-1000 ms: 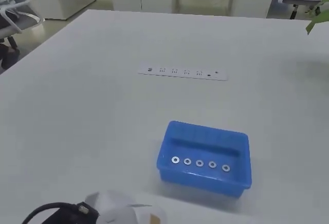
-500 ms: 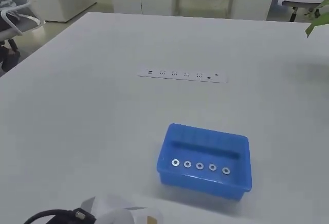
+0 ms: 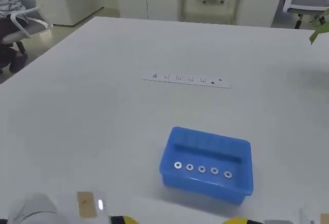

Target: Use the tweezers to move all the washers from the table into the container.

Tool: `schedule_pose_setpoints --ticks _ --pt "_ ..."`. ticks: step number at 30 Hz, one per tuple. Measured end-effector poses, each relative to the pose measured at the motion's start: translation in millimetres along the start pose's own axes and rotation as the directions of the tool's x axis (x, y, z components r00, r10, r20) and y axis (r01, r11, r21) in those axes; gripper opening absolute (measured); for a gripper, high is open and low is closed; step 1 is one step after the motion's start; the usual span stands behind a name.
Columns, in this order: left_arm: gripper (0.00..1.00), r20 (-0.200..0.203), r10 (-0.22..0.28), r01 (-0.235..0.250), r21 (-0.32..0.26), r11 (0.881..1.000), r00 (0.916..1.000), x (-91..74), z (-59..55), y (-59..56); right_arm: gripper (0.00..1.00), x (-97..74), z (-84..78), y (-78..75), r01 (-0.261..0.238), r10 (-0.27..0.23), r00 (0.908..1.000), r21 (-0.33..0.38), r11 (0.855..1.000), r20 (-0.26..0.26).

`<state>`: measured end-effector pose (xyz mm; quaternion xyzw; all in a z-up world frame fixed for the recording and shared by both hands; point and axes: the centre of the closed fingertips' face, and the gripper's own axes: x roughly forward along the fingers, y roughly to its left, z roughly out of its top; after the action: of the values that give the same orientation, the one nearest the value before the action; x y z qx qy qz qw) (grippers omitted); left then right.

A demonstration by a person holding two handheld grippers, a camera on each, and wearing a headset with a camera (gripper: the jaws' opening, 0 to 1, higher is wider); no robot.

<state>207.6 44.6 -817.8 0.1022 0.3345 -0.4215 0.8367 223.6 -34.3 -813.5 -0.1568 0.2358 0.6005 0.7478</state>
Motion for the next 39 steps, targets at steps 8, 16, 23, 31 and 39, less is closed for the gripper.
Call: schedule_pose_setpoints --ticks 8,16,23,31,39 --pt "0.62 0.229 0.205 -0.15 -0.235 0.96 0.9517 -35.3 34.2 22.0 0.55 -52.1 24.7 -35.6 0.199 -0.213 0.968 0.108 0.974 0.133" --pt "0.68 0.304 0.329 -0.26 -0.247 0.934 0.8941 -61.6 51.0 23.8 0.64 -110.4 21.6 -62.3 0.379 -0.417 0.89 0.208 0.902 0.185" --pt "0.72 0.343 0.377 -0.302 -0.252 0.919 0.8602 -74.3 54.4 21.9 0.74 -156.8 12.5 -71.8 0.499 -0.562 0.7971 0.282 0.819 0.222" --pt "0.83 0.354 0.423 -0.342 -0.27 0.9 0.8342 -78.1 52.6 20.0 0.88 -174.7 4.5 -69.1 0.538 -0.613 0.7528 0.314 0.782 0.239" --pt "0.93 0.385 0.47 -0.369 -0.308 0.877 0.7943 -87.8 55.4 20.6 0.99 -175.3 5.8 -68.4 0.546 -0.628 0.7378 0.328 0.771 0.247"
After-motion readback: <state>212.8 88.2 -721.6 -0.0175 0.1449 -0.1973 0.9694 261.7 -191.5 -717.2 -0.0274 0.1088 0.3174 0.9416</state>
